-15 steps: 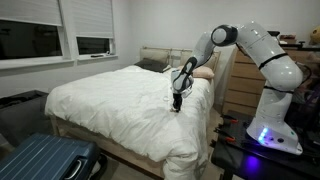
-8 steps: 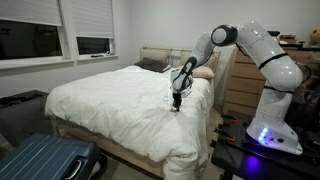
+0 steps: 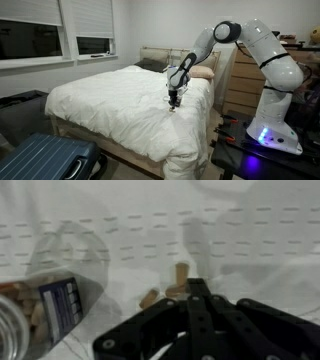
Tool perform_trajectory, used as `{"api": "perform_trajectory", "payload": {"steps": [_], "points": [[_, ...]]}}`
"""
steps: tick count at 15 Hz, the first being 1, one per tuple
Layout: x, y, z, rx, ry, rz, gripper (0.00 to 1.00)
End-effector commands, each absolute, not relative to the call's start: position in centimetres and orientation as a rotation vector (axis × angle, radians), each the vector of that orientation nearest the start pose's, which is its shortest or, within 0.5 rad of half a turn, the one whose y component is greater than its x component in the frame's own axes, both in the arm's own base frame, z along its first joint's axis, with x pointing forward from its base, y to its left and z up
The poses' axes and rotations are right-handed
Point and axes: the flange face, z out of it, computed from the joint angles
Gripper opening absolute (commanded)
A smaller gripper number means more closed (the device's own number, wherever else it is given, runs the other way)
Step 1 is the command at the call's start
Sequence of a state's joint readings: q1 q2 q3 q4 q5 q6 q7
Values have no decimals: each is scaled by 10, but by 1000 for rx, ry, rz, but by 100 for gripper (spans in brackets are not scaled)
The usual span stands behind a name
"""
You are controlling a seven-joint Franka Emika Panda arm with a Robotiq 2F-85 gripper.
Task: Take the objects from the bed and put them in the bottle
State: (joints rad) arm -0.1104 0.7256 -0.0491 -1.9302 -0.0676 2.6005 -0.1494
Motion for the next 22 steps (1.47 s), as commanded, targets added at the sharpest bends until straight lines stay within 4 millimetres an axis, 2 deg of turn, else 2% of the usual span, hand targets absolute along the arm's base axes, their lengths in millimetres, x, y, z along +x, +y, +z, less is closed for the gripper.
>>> {"api": "perform_trajectory", "payload": {"steps": [1,6,12,16,22], "points": [[596,-79,143,-3175,-82,120,0],[587,-86,194,-3203,114,144,0],[564,-112,243,-3219,412,111,0],[545,-134,258,-3199,564,84,0],[527,-175,264,-3176,678,65,0]]}}
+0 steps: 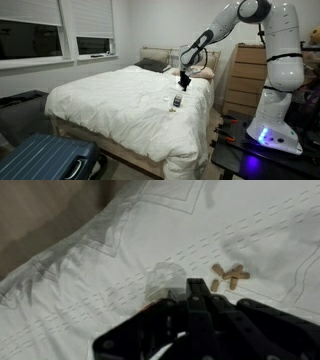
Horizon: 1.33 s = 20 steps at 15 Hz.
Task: Take the objects from the bed and put them in the bottle
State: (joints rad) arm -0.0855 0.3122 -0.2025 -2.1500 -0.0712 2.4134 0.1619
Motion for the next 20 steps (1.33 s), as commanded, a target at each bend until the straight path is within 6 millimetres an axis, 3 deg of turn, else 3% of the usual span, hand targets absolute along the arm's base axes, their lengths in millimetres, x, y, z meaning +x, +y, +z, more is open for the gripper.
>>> {"api": "perform_trajectory", "payload": {"steps": [1,8,20], "points": [[526,-183,264,-3185,681,53,0],[530,-226,265,-3226,625,-50,0],[563,-245,235,-3211,422,-67,0]]}}
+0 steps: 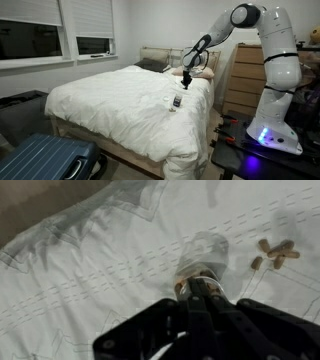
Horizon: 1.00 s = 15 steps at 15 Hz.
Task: Take the objects from the bed and put them in the bottle
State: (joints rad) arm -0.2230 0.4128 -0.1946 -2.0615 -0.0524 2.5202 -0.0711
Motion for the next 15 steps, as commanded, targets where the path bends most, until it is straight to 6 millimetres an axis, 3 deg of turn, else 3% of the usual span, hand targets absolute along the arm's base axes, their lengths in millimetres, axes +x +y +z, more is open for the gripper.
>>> {"api": "perform_trajectory", "payload": {"steps": [1,12,13,15], "points": [[566,-245,232,-3205,412,-63,0],[592,-247,203,-3191,394,-43,0],[593,-248,202,-3191,396,-43,26],[594,-249,201,-3191,399,-45,33]]}}
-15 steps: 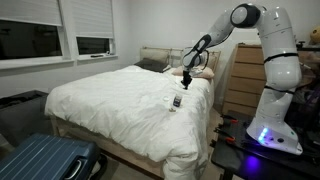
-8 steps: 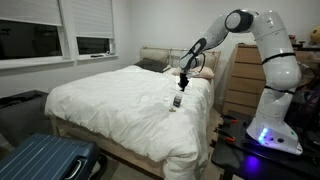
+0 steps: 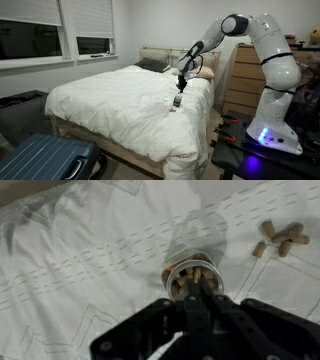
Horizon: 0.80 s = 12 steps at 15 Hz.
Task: Take the objects from the bed and put them in the bottle
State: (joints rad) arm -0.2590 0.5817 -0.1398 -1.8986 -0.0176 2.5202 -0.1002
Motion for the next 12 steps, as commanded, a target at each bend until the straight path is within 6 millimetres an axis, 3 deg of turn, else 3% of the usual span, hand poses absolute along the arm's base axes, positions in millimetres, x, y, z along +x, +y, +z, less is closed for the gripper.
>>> {"api": "perform_trajectory", "payload": {"steps": [1,5,8,9,12], "points": [[594,-249,201,-3192,400,-46,40],[595,-249,201,-3191,399,-46,71],[601,-233,206,-3198,346,-53,95],[604,-225,208,-3201,319,-57,99],[616,-195,213,-3220,220,-67,100]]}}
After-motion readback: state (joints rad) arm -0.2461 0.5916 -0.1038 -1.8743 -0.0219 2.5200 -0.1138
